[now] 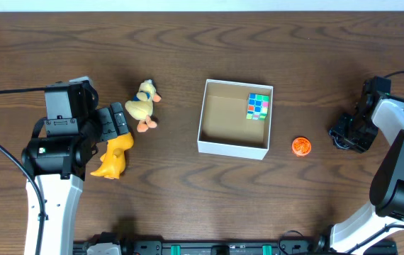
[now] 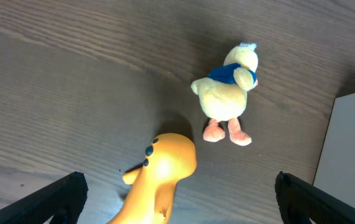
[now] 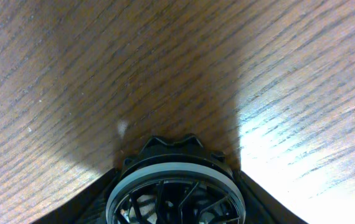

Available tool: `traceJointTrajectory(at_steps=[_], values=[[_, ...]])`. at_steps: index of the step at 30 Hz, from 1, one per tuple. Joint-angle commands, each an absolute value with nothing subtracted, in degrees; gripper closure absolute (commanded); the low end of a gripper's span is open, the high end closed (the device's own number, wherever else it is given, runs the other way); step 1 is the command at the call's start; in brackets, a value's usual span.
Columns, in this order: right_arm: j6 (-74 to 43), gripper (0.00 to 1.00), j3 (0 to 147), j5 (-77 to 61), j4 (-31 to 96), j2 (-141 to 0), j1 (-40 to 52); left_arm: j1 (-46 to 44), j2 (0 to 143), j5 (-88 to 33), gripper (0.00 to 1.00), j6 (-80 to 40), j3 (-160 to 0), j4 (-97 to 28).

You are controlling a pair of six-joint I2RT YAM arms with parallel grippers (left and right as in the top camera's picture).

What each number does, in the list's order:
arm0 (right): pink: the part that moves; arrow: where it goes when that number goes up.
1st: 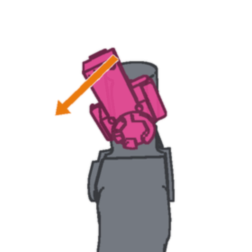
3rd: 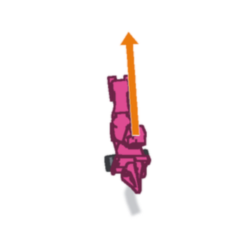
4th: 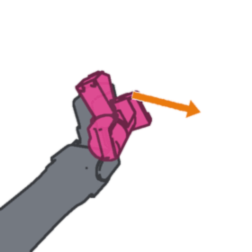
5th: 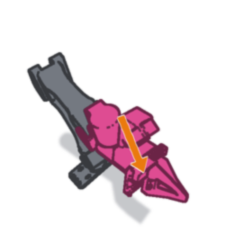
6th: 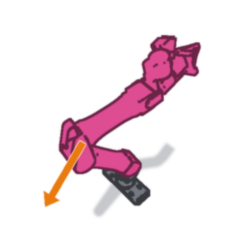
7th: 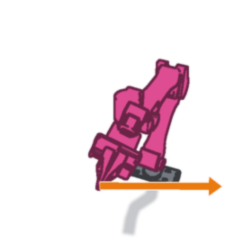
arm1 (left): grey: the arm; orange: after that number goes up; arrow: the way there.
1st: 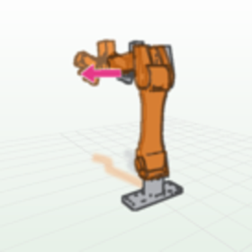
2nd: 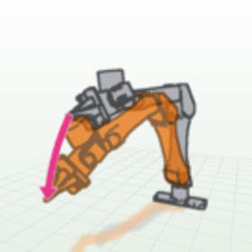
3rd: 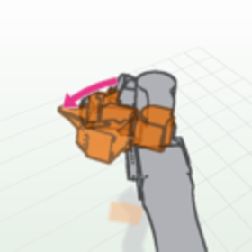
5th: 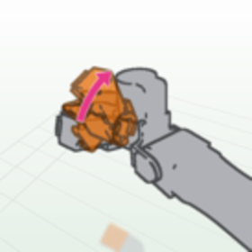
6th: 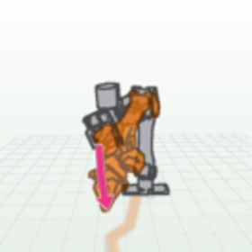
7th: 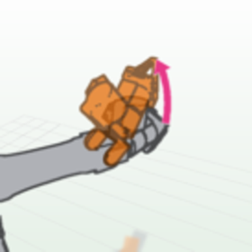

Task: Pack container
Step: 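Move the right gripper to the black round cap and grasp it, then carry the black cap left over the white box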

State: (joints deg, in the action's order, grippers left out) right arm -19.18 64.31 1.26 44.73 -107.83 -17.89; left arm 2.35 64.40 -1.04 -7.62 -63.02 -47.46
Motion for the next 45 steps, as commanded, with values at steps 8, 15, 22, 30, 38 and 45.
traceJointTrajectory(at_steps=[8,15,22,30,38,45], values=[[-19.2,0.72,62.9,3.6,45.0,-108.9,-18.4,2.2,64.4,-0.4,0.02,-7.1,-64.2,-47.5],[-19.2,0.77,63.9,2.7,46.1,-106.6,-17.1,2.2,64.4,-0.4,0.02,-7.1,-64.2,-47.5],[-17.5,0.91,74.3,1.0,52.9,-96.9,-8.2,2.2,64.4,-0.4,0.02,-7.1,-64.2,-47.5],[-13.6,0.99,90.8,0.6,58.5,-94.8,12.3,2.2,64.4,-0.4,0.02,-7.1,-64.2,-47.5],[-7.6,0.99,91.4,0.6,53.6,-102.0,26.6,2.2,64.4,-0.4,0.02,-7.1,-64.2,-47.5],[-4.7,0.99,91.4,2.3,50.0,-112.2,28.0,2.2,64.4,-0.4,0.02,-7.1,-64.2,-47.5]])
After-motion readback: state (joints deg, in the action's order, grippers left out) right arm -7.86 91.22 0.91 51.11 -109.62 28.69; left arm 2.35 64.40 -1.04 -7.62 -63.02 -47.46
